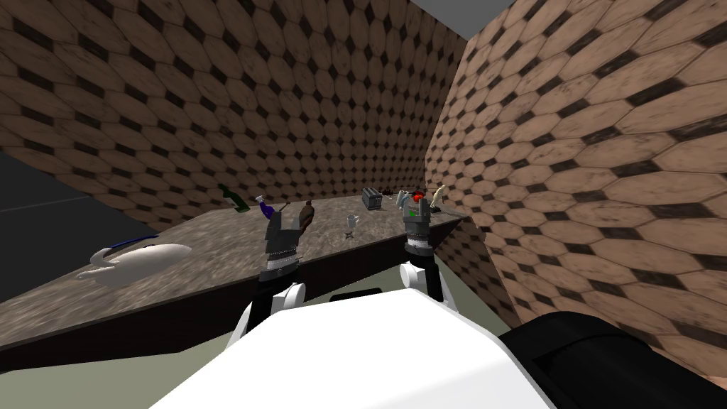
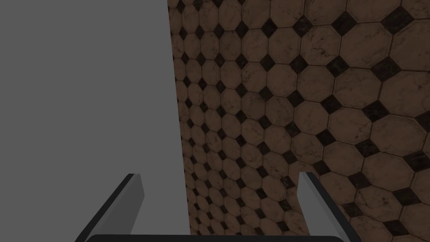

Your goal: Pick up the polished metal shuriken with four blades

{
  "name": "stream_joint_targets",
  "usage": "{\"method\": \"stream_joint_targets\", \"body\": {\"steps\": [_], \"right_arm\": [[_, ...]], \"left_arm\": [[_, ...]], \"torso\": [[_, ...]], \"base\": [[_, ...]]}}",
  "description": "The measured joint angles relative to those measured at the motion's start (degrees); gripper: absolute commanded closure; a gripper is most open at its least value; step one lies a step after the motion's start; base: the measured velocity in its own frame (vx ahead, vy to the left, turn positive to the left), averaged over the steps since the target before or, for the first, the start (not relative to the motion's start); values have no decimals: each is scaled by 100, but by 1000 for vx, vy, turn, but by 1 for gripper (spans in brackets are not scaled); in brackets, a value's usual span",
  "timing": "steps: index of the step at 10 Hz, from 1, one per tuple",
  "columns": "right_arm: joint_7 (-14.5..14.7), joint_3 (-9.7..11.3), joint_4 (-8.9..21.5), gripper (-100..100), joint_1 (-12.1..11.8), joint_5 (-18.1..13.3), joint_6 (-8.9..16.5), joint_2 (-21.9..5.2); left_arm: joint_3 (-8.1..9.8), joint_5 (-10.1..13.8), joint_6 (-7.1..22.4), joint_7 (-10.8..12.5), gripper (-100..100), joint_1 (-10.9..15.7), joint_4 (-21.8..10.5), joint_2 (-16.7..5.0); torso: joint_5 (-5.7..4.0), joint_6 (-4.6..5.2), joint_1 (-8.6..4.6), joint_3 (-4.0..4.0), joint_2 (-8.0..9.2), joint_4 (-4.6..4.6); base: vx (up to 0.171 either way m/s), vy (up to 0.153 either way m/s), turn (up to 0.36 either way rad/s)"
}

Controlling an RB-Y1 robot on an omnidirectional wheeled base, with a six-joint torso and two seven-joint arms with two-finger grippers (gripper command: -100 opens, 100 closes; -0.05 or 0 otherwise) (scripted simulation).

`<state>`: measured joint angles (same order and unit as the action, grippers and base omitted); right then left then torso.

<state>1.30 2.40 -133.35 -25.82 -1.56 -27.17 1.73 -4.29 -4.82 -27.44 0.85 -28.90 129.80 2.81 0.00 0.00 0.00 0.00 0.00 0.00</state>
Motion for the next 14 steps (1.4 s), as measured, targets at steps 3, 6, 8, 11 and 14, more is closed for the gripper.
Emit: {"method": "stream_joint_targets", "body": {"steps": [3, 6, 8, 11, 14], "right_arm": [[0, 0, 0, 0, 0, 0, 0, 0], [0, 0, 0, 0, 0, 0, 0, 0], [0, 0, 0, 0, 0, 0, 0, 0], [0, 0, 0, 0, 0, 0, 0, 0], [0, 0, 0, 0, 0, 0, 0, 0]], "left_arm": [[48, 45, 214, -66, -100, 117, -84, -504], [85, 91, 533, -163, -100, 261, -155, -909], [163, 171, 900, -280, -100, 460, -264, -1218], [218, 244, 1262, -398, -100, 570, -368, -1424], [313, 351, 1677, -517, -100, 780, -503, -1646]], "torso": [[0, 0, 1, 1, 2, 0], [0, 0, -1, 2, 3, 1], [-1, 1, -5, 2, 4, 1], [-1, 0, -4, 1, 2, 1], [-1, 0, -4, 1, 1, 0]], "base": [[-7, -4, -4], [-11, -10, -12], [-11, -16, -14], [-8, -14, -13], [-6, -13, -15]]}}
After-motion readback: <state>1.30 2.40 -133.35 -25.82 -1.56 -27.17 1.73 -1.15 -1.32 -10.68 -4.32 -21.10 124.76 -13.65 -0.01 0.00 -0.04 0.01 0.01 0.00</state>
